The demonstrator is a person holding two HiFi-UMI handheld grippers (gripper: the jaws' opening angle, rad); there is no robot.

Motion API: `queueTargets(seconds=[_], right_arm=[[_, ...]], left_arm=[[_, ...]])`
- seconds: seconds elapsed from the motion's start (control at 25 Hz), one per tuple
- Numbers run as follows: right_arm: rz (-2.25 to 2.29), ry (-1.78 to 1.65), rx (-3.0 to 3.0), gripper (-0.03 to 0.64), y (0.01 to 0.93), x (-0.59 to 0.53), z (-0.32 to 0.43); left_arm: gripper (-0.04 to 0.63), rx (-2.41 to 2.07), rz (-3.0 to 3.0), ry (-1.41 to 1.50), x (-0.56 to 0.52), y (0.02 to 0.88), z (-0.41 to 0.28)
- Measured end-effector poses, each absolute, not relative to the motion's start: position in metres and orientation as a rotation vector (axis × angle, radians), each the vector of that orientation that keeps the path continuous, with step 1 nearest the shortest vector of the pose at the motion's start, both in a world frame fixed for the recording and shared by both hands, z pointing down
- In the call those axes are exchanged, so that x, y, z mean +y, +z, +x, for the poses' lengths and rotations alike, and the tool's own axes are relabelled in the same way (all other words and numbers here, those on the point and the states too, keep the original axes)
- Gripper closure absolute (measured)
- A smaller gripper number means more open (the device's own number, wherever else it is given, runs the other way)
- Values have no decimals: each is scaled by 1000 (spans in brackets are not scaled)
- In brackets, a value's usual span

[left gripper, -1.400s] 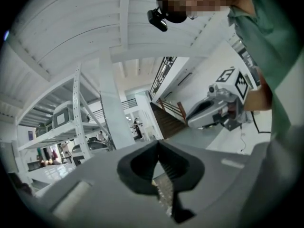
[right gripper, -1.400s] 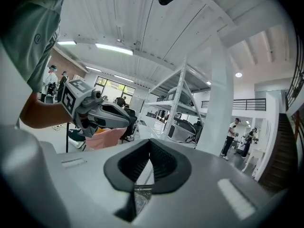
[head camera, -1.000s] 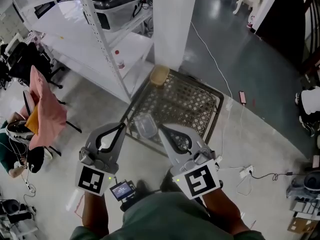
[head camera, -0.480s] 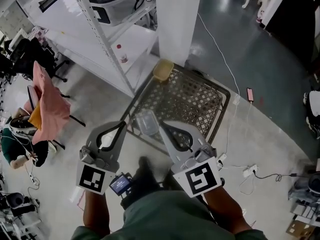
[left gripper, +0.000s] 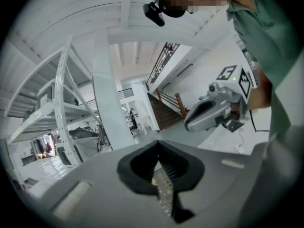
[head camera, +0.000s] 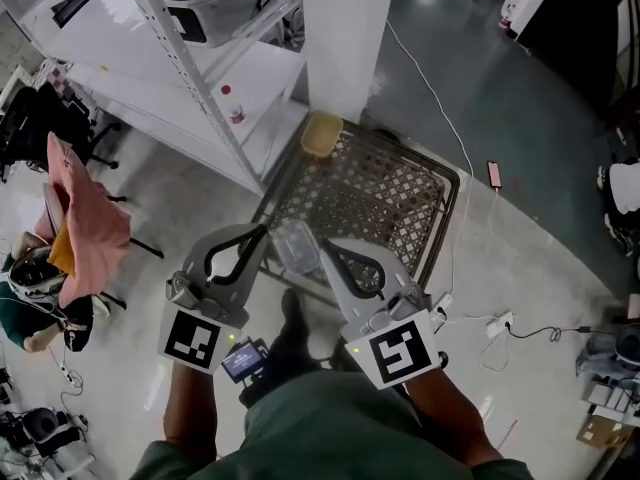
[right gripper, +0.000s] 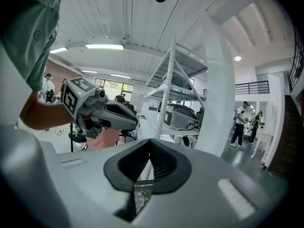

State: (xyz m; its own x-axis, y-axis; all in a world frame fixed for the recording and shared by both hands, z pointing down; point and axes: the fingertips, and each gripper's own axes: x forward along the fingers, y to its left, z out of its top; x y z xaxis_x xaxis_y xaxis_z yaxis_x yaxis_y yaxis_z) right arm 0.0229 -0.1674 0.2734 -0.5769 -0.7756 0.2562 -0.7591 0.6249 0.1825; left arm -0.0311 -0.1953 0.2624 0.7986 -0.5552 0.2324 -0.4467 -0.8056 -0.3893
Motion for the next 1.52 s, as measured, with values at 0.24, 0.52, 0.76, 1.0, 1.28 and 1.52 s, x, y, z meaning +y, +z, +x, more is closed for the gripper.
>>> queueTargets(seconds=[0.24,0.52,0.76,1.0,1.28,1.52], right_arm=[[1271,-31,-2504,612,289,-203,11],[1296,48,-2462,612,319,-237,10],[1298,115,-2428,612,355,-266,6],[1285,174,-2398,612,391,-284,1],[1268,244,-2367,612,435,-300,-3],[1244,307,-2321,600,479,-312,-4]], left_arm=[[594,726,-2704,-494,-234,277,-41],[594,679,-2754,-505,-267,306,-41],[594,686,-2821,-541,-296,344,-49],[594,739,-2907,-590,-313,388,-59],[592,745,-2969,-663,-326,440,-67],[589,736,-3014,-763,-335,493,-72]])
